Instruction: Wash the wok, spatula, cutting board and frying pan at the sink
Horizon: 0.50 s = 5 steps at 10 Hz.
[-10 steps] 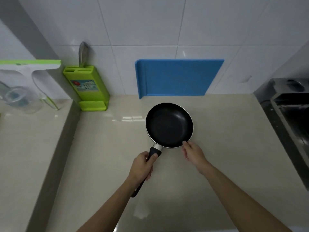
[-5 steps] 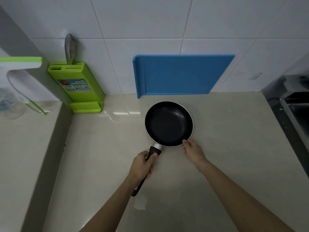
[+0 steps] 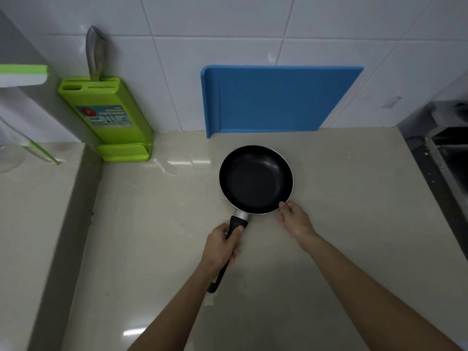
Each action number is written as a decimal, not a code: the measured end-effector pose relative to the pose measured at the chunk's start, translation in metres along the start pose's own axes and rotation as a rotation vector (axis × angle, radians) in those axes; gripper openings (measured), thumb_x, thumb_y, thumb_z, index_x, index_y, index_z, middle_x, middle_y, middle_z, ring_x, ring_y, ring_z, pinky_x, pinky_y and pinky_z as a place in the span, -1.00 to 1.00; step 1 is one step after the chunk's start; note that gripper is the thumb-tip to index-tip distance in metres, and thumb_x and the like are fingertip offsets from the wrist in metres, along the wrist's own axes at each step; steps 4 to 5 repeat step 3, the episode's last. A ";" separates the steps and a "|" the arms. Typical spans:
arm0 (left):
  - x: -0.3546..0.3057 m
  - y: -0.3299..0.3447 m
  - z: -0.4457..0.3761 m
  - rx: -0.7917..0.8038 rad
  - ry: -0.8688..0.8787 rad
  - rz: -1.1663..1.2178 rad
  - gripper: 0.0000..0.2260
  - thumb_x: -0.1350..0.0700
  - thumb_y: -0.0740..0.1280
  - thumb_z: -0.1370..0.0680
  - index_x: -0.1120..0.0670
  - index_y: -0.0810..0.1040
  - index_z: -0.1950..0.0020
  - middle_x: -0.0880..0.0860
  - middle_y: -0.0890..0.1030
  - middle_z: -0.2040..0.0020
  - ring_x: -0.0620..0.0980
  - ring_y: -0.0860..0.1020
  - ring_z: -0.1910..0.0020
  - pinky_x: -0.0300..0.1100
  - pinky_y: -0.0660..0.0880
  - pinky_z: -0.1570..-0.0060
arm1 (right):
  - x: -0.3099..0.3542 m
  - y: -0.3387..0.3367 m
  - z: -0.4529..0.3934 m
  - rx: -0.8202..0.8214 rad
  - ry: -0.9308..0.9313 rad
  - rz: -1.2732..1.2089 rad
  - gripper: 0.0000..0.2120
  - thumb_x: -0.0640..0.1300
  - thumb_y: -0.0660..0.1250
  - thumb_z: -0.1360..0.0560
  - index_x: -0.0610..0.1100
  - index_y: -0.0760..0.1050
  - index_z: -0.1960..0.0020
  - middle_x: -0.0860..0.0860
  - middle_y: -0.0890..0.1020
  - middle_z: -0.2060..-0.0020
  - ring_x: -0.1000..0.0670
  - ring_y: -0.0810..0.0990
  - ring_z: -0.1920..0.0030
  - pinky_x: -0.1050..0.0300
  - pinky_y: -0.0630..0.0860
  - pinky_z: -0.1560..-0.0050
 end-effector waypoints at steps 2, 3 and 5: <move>-0.001 -0.005 -0.001 -0.005 -0.039 -0.102 -0.63 -0.11 0.17 -0.63 0.12 0.42 0.25 0.05 0.55 0.46 -0.04 0.49 0.54 -0.24 0.41 0.45 | -0.003 -0.003 0.017 -0.111 -0.157 0.172 -0.77 -0.04 0.20 -0.59 -0.16 0.51 0.11 -0.07 0.57 0.22 -0.05 0.52 0.18 0.07 0.43 0.13; 0.002 -0.024 0.009 -0.227 -0.028 -0.423 -0.55 -0.15 0.07 -0.64 0.13 0.42 0.29 0.05 0.54 0.34 0.03 0.50 0.34 -0.14 0.35 0.31 | -0.004 -0.006 0.043 -0.259 -0.331 0.540 -0.84 -0.09 0.24 -0.56 -0.17 0.52 0.00 -0.10 0.55 0.09 -0.13 0.51 0.07 -0.01 0.46 0.07; 0.002 -0.024 0.009 -0.227 -0.028 -0.423 -0.55 -0.15 0.07 -0.64 0.13 0.42 0.29 0.05 0.54 0.34 0.03 0.50 0.34 -0.14 0.35 0.31 | -0.004 -0.006 0.043 -0.259 -0.331 0.540 -0.84 -0.09 0.24 -0.56 -0.17 0.52 0.00 -0.10 0.55 0.09 -0.13 0.51 0.07 -0.01 0.46 0.07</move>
Point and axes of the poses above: each hand's wrist, its own z-axis away from the middle knuckle, its own y-axis out of the palm, x = y × z, the point moved 2 cm from there along -z, towards the middle knuckle
